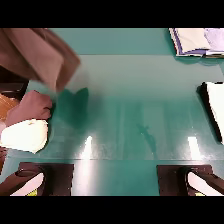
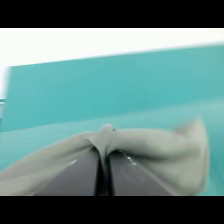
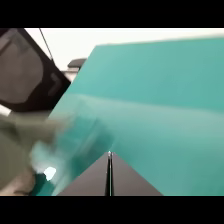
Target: Fold the shirts.
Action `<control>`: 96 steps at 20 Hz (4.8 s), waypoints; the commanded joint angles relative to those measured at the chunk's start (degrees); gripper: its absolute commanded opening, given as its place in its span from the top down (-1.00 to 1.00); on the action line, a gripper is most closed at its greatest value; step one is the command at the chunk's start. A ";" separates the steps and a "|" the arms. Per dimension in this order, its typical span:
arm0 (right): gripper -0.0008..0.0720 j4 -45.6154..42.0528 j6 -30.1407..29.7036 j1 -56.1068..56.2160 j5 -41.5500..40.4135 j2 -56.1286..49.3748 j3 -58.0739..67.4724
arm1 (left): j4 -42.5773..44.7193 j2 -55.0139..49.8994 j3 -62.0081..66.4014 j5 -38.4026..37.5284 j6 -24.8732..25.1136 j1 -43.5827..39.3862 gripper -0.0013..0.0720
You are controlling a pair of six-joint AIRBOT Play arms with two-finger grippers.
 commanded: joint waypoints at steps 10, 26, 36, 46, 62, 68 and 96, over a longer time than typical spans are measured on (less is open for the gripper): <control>0.93 -1.62 0.02 0.04 6.36 0.28 7.30 | 0.09 -23.04 -4.81 -2.91 0.74 -38.34 -0.72; 0.93 -1.70 0.02 0.04 6.51 0.22 7.19 | -9.75 -15.04 -53.77 2.01 -3.50 -14.01 -0.73; 0.93 -1.57 0.04 -0.24 8.26 -0.57 3.56 | -17.99 -15.04 -58.77 13.49 1.90 -18.23 0.76; -0.54 -18.93 3.67 -7.67 13.64 13.81 -53.31 | -11.89 -14.16 -46.88 11.93 0.02 -4.42 0.88; 0.93 3.23 -2.08 26.60 -10.84 -13.73 -57.68 | -8.81 -14.05 -46.86 10.36 -0.02 -4.42 0.88; 0.93 -26.34 8.13 15.56 0.22 -2.03 -42.10 | 10.80 -4.87 -37.90 10.73 -5.35 -4.39 0.88; 0.93 -35.60 6.40 9.27 9.62 2.47 -9.09 | 8.66 11.37 -27.98 5.55 -2.03 -4.42 0.88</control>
